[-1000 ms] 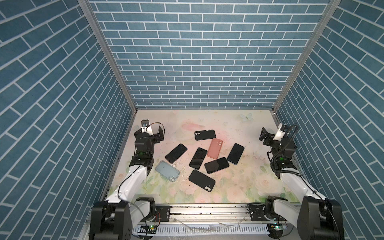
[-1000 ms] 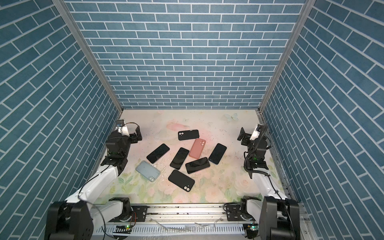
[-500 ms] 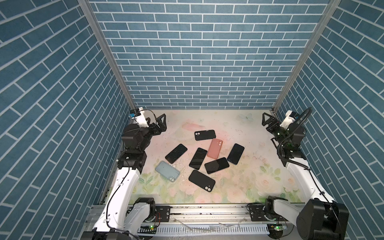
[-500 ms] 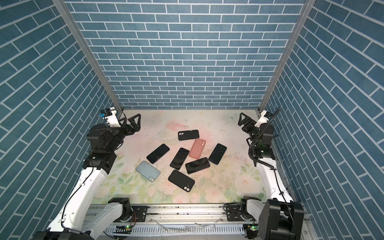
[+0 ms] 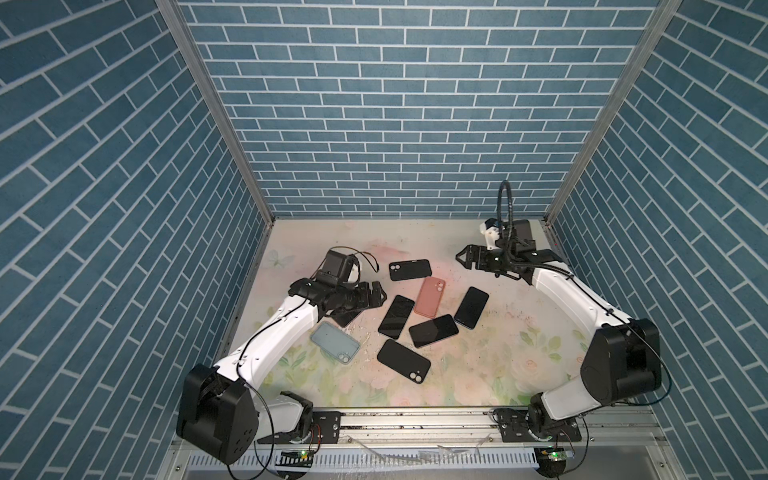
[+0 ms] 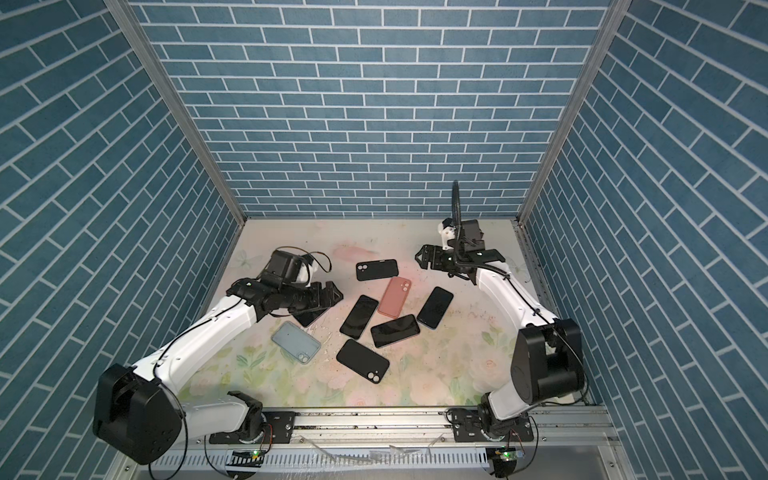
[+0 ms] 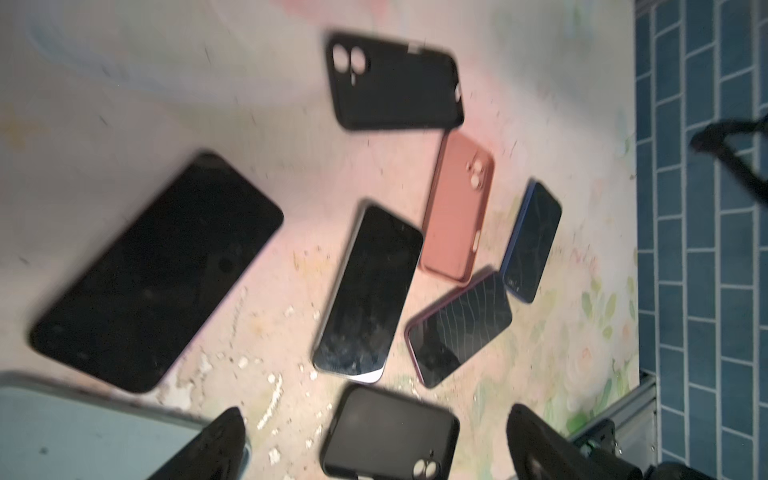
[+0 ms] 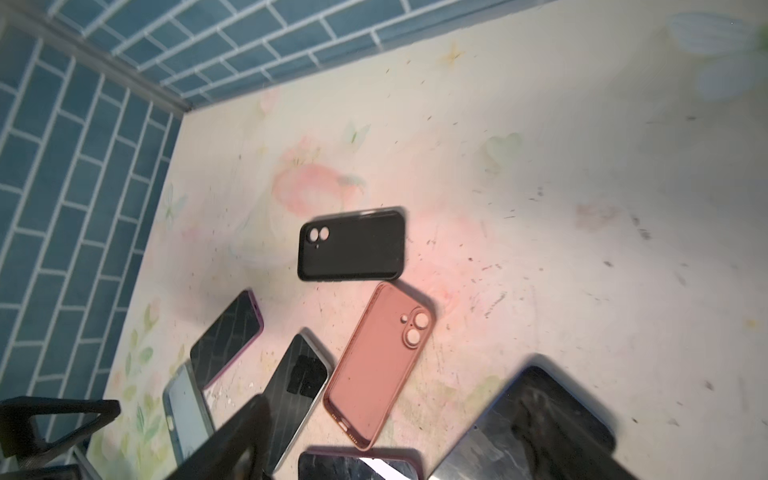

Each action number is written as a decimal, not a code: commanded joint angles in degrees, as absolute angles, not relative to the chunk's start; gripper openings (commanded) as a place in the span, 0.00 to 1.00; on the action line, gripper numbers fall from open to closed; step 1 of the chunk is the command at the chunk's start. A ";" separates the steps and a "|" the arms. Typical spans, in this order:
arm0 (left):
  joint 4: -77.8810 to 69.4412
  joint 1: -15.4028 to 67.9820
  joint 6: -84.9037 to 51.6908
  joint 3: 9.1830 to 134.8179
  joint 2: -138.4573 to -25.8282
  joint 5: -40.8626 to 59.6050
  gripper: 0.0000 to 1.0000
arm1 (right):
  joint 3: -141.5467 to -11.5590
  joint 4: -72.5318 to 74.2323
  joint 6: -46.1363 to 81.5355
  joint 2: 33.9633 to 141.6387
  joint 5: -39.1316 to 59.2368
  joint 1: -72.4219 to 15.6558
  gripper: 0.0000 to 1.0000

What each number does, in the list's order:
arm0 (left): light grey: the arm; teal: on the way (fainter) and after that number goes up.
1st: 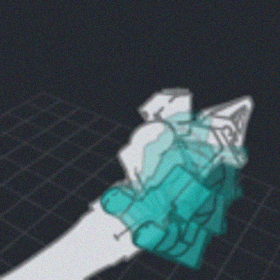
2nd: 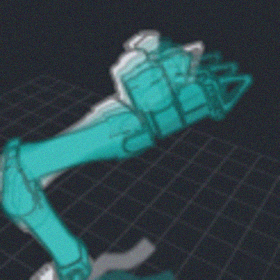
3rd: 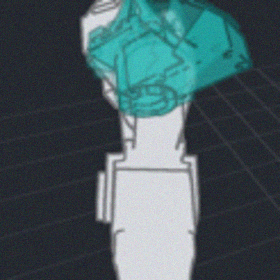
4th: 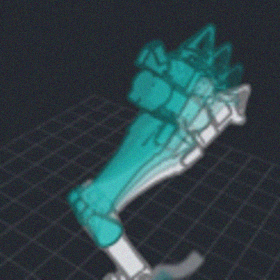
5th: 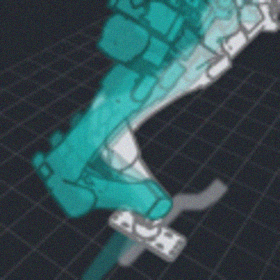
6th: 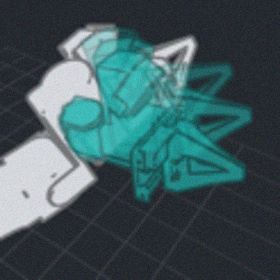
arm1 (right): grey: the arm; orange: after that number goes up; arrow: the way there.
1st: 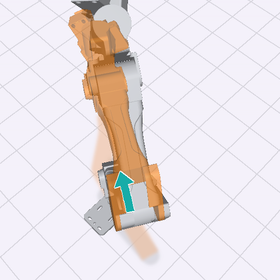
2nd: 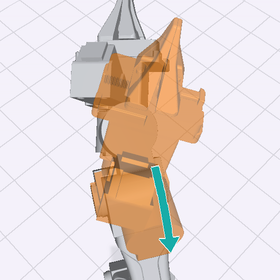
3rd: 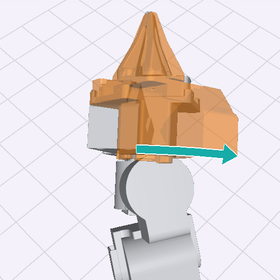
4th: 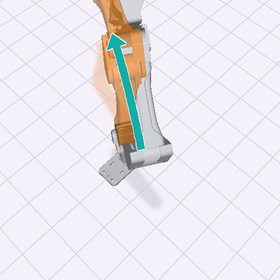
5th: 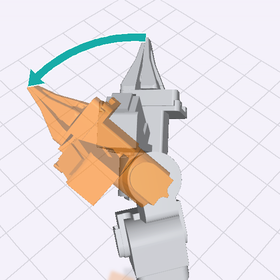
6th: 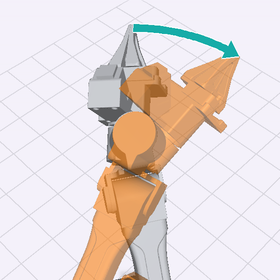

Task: Put the phone into the phone case

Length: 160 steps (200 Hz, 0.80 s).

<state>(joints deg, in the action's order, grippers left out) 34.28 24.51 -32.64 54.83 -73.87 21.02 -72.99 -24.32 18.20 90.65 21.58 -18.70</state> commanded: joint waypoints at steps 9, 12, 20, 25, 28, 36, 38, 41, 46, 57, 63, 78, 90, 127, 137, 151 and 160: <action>31.33 25.84 -41.80 47.63 -73.15 27.67 1.00 | -81.66 -37.56 5.68 98.39 24.41 -24.38 0.91; 30.13 25.96 -42.74 46.70 -72.91 28.30 1.00 | -82.52 -38.19 4.99 99.29 24.63 -24.95 0.91; 26.82 26.01 -45.48 44.04 -72.40 29.79 0.99 | -84.85 -40.20 3.15 101.72 25.27 -26.38 0.91; 24.79 26.21 -47.12 42.41 -72.07 30.67 0.98 | -86.22 -41.28 2.22 103.16 25.60 -27.23 0.90; 23.49 26.38 -48.02 41.41 -71.91 31.20 0.98 | -87.08 -41.91 1.76 104.15 25.78 -27.68 0.90; 19.42 26.63 -50.20 38.62 -71.46 32.46 0.97 | -89.10 -43.74 0.27 106.28 26.33 -28.77 0.89; 18.48 26.78 -50.78 38.20 -71.41 32.68 0.97 | -89.80 -44.14 -0.02 106.95 26.51 -28.99 0.89; 17.26 26.88 -51.55 37.06 -71.28 32.96 0.96 | -90.66 -44.63 -0.48 107.75 26.80 -29.21 0.88; 15.47 27.19 -52.55 35.66 -71.03 33.21 0.96 | -91.87 -45.50 -1.13 109.10 27.19 -29.74 0.88; 12.63 27.58 -54.31 33.62 -70.72 32.90 0.96 | -94.10 -46.73 -2.01 111.72 27.91 -30.67 0.88; 10.65 27.75 -55.33 32.42 -70.62 32.70 0.95 | -95.44 -47.31 -2.50 113.14 28.99 -31.12 0.88; 5.54 27.78 -58.05 30.05 -70.02 32.29 0.95 | -97.82 -47.36 -2.99 116.43 32.02 -32.15 0.86; 2.58 27.84 -59.30 28.90 -69.76 31.80 0.95 | -99.95 -47.67 -2.94 118.99 33.91 -33.15 0.83; -0.93 27.80 -59.01 28.27 -71.28 28.98 0.95 | -104.88 -49.89 -4.15 124.60 33.82 -35.76 0.83; -2.20 27.80 -59.40 28.18 -72.53 28.85 0.94 | -105.91 -50.57 -4.31 125.24 34.08 -36.07 0.83; -3.29 27.78 -59.63 28.39 -74.43 28.67 0.94 | -106.77 -50.95 -4.31 127.90 34.97 -36.30 0.83; -3.84 27.80 -59.76 28.48 -75.46 28.65 0.93 | -107.20 -50.97 -4.31 128.61 35.07 -36.47 0.83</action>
